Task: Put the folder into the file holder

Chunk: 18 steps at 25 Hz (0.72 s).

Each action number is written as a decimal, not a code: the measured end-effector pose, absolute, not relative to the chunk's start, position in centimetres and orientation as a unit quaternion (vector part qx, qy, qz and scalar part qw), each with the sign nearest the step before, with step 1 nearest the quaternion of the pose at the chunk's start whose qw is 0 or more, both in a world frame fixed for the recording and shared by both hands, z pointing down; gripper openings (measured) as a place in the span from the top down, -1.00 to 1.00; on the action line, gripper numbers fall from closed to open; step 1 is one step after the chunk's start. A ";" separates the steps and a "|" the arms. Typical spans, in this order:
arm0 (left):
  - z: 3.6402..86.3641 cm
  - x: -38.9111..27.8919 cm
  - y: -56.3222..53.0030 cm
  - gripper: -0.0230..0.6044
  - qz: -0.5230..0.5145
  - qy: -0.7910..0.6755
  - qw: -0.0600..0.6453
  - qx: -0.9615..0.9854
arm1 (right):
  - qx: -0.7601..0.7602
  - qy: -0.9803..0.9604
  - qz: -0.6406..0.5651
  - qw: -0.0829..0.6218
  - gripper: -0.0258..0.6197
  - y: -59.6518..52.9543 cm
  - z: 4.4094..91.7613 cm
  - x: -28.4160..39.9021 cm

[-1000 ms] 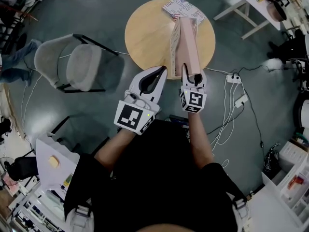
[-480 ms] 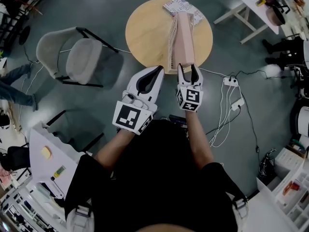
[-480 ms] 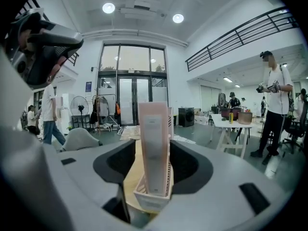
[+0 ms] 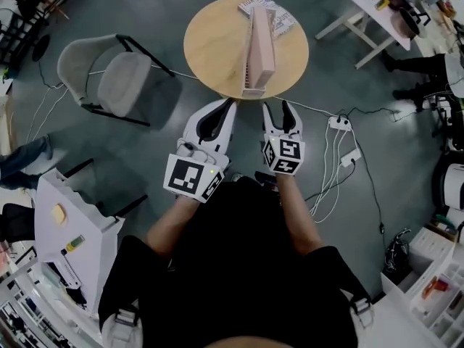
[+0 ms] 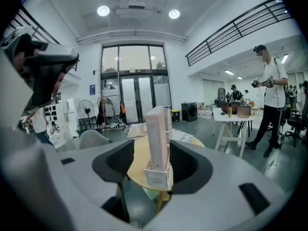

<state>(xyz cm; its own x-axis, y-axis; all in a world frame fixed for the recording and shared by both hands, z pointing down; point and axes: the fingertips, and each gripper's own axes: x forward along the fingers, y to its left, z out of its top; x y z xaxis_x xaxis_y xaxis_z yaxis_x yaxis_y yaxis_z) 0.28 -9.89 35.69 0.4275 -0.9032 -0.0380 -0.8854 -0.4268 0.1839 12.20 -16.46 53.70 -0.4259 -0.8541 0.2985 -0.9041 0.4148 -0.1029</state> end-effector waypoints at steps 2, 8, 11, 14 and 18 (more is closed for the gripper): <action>35.4 0.8 -8.4 0.91 -0.067 -0.539 0.065 0.837 | 0.520 -0.837 0.132 0.105 0.25 -15.0 53.0 13.1; 34.9 1.9 -5.2 0.91 -0.066 -0.565 0.057 0.820 | 0.499 -0.845 0.148 0.120 0.44 -12.1 50.9 15.2; 34.2 1.8 -4.0 0.91 -0.068 -0.576 0.052 0.813 | 0.493 -0.849 0.149 0.123 0.56 -11.0 49.6 15.7; 33.6 1.2 -3.2 0.91 -0.069 -0.582 0.049 0.809 | 0.482 -0.854 0.151 0.124 0.68 -10.1 48.3 15.3; 33.5 -0.2 -2.5 0.91 -0.067 -0.584 0.047 0.807 | 0.473 -0.858 0.158 0.121 0.80 -9.1 47.0 14.0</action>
